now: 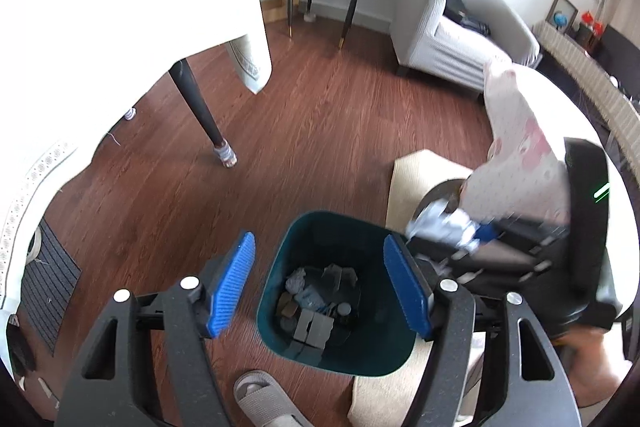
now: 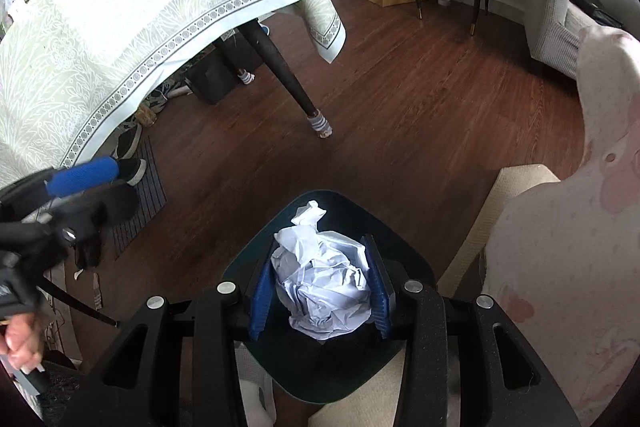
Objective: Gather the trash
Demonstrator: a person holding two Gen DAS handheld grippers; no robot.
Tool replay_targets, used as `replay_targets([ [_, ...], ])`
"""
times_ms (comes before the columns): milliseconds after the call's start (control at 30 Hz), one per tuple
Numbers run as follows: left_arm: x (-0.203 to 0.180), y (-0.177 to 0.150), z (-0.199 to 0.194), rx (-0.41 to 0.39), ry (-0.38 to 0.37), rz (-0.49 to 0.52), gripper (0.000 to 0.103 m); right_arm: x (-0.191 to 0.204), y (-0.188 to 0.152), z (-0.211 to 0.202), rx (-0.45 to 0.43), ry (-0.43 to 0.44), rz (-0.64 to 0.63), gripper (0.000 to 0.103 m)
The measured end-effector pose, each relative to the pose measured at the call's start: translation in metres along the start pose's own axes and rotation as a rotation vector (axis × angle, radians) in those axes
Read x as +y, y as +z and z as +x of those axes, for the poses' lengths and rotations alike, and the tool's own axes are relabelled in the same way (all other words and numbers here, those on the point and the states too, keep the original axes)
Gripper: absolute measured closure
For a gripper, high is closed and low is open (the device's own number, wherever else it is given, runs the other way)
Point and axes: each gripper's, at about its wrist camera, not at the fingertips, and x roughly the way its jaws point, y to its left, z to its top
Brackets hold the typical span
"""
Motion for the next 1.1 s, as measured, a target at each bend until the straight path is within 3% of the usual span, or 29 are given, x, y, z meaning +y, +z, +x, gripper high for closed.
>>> replay_targets([
  [267,-0.001,0.010,-0.028,-0.063,-0.062,-0.018,0.043,0.010,-0.019,0.040,0.113,-0.041,-0.051,0.061],
  [467,-0.003,0.015,-0.044,-0.103,-0.064,-0.015,0.046,0.015,-0.035,0.055,0.162,-0.064,-0.077,0.060],
  [667,-0.009,0.022,-0.056,-0.130,-0.080,-0.012,0.047,0.014,-0.045,0.053,0.178,-0.072,-0.083,0.047],
  [900,-0.030,0.027,-0.072,-0.180,-0.061,0.027,0.047,0.010,-0.043,0.026,0.120,-0.055,-0.088,0.047],
  [1100,-0.047,0.032,-0.083,-0.210,-0.051,0.052,0.047,0.015,-0.033,-0.029,-0.014,-0.042,-0.128,0.051],
])
